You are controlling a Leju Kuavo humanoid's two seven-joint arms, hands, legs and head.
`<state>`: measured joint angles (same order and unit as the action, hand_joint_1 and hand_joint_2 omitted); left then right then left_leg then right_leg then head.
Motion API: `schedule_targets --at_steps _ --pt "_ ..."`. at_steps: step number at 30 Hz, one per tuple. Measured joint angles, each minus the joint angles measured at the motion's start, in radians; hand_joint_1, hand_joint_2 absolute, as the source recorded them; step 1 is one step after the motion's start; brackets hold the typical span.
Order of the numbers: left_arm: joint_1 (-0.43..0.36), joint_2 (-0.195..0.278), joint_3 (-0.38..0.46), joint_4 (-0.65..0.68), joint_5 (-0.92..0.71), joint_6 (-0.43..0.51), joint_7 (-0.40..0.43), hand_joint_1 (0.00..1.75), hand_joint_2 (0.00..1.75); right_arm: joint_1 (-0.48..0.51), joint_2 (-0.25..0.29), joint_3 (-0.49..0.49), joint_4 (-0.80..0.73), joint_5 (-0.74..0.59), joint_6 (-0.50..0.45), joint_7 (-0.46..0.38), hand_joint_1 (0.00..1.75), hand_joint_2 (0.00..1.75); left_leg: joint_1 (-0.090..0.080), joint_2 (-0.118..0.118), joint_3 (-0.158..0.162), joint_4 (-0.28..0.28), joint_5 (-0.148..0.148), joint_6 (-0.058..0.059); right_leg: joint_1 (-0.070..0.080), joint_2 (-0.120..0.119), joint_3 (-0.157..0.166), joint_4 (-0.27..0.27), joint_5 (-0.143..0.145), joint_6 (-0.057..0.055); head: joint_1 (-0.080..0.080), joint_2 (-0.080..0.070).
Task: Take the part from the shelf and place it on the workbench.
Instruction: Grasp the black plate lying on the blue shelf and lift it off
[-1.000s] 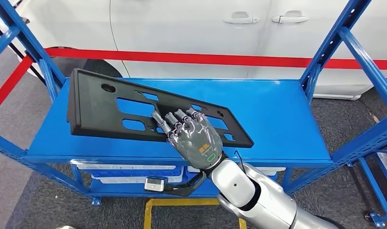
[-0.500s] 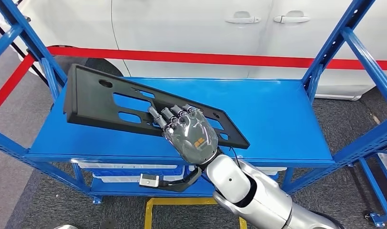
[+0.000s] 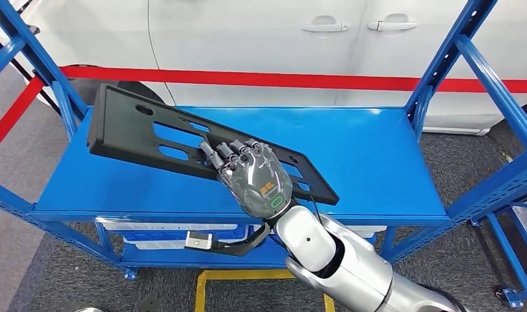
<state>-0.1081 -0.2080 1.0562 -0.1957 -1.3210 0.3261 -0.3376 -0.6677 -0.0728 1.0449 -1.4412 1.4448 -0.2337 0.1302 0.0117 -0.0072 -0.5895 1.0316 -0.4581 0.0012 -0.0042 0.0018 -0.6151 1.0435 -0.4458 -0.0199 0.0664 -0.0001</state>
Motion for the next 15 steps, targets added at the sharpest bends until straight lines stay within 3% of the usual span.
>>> schedule_targets --at_steps 2,4,5,7,9,10,11,13,15 --pt "0.001 0.0 0.0 0.0 0.0 0.002 0.002 0.0 1.75 0.0 0.002 0.0 0.002 -0.002 -0.001 0.0 1.75 1.75 0.0 -0.001 -0.001 -0.004 0.005 0.009 0.002 0.0 -0.002 -0.003 0.005 0.011 0.0 0.0" --pt "0.002 0.0 0.0 0.0 0.0 0.004 0.004 0.0 1.75 -0.001 0.002 0.0 0.004 -0.003 -0.001 -0.001 1.75 1.75 0.005 0.001 -0.001 -0.013 0.015 0.021 0.002 0.0 -0.008 0.014 -0.014 0.021 0.001 0.0" --pt "0.001 0.0 0.0 0.0 0.0 0.005 0.005 0.0 1.75 -0.002 0.002 0.0 0.005 -0.003 -0.002 -0.001 1.75 1.75 0.008 0.002 -0.002 -0.017 0.019 0.027 0.002 0.0 -0.022 0.05 -0.041 0.025 0.001 0.0" --pt "0.0 0.0 0.001 0.0 0.0 0.006 0.006 0.0 1.75 -0.002 0.002 0.0 0.008 -0.004 -0.002 -0.001 1.75 1.75 0.007 0.004 -0.009 -0.017 0.025 0.033 -0.001 0.0 -0.071 0.173 -0.115 0.03 0.001 0.0" --pt "0.001 0.0 0.001 0.0 0.0 0.006 0.007 0.0 1.75 0.0 0.002 0.0 0.013 -0.006 -0.003 -0.002 1.75 1.75 0.006 0.004 -0.017 -0.013 0.028 0.034 -0.002 -0.001 -0.107 0.27 -0.151 0.033 0.001 0.0" --pt "0.002 0.0 0.001 0.0 0.0 0.006 0.007 0.0 1.75 0.002 0.002 0.0 0.015 -0.007 -0.003 -0.002 1.75 1.75 0.006 0.004 -0.02 -0.011 0.029 0.033 -0.002 -0.001 -0.1 0.266 -0.141 0.032 0.001 0.0" --pt "0.002 0.0 0.001 0.0 0.0 0.006 0.008 0.0 1.75 0.003 0.002 0.0 0.016 -0.008 -0.003 -0.002 1.75 1.75 0.006 0.004 -0.022 -0.009 0.03 0.032 -0.003 -0.001 -0.071 0.221 -0.114 0.03 0.001 0.0" --pt "0.002 0.0 0.001 0.0 0.0 0.006 0.008 0.0 1.75 0.002 0.003 0.0 0.017 -0.012 -0.006 -0.002 1.75 1.75 0.004 0.003 -0.025 -0.005 0.033 0.027 -0.001 -0.001 0.009 0.079 -0.059 0.022 0.001 0.0" --pt "0.001 0.001 0.001 0.0 0.0 0.007 0.009 0.0 1.75 0.002 0.006 0.0 0.018 -0.015 -0.011 -0.001 1.75 1.75 0.002 0.002 -0.029 -0.002 0.037 0.018 0.004 0.0 0.045 0.001 -0.039 0.016 0.001 0.0"
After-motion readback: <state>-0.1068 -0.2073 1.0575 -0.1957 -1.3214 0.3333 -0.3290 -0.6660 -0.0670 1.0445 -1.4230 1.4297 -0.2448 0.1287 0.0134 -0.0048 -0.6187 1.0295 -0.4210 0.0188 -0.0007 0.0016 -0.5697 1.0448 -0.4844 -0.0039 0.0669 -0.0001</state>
